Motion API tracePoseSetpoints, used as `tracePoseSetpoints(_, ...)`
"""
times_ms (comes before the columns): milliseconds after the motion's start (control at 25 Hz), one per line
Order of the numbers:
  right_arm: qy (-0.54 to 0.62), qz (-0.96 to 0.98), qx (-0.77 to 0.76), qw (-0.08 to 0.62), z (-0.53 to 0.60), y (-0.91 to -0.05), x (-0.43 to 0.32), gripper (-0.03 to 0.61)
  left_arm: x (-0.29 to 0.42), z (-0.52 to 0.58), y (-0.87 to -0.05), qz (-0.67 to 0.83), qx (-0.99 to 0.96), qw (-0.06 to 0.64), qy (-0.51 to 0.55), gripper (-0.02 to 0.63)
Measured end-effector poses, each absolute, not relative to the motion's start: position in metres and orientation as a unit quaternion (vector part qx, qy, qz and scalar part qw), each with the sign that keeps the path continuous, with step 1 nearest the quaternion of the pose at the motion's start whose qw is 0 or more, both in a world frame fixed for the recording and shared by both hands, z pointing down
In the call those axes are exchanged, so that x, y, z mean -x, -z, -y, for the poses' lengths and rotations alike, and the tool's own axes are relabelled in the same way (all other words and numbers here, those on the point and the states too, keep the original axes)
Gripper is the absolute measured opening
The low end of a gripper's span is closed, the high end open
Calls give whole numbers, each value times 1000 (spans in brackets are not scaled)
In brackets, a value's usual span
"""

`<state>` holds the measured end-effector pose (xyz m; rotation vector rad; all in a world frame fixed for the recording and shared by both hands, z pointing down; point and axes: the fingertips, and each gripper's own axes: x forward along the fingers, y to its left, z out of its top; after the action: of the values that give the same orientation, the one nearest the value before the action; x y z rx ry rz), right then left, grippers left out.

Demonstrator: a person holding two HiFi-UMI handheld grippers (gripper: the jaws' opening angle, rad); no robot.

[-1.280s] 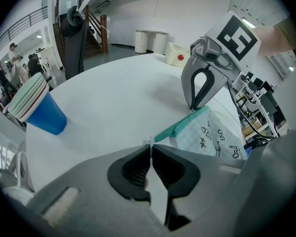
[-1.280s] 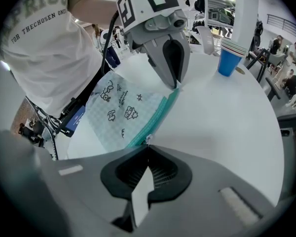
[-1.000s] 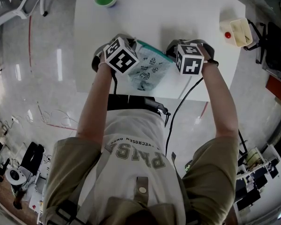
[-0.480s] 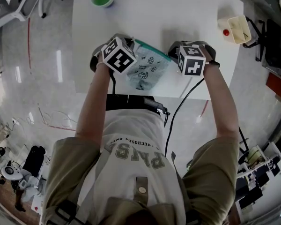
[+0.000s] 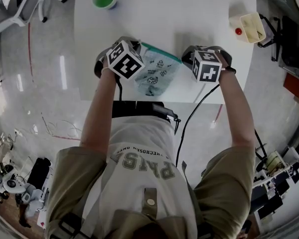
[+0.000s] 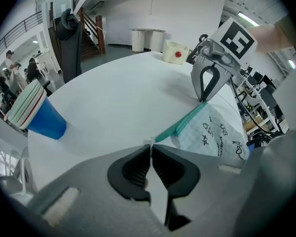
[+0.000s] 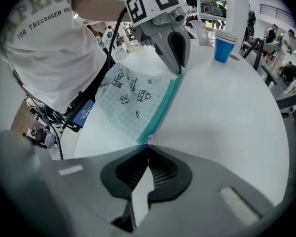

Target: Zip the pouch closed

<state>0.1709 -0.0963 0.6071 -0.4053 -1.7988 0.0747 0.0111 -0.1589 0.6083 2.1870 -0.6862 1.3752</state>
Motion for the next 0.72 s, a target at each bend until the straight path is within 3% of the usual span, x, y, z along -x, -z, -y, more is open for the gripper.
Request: tracePoseSetpoints(720, -16, 790, 75, 608, 102, -617, -167, 7, -12, 164, -612, 255, -804, 232, -484, 31)
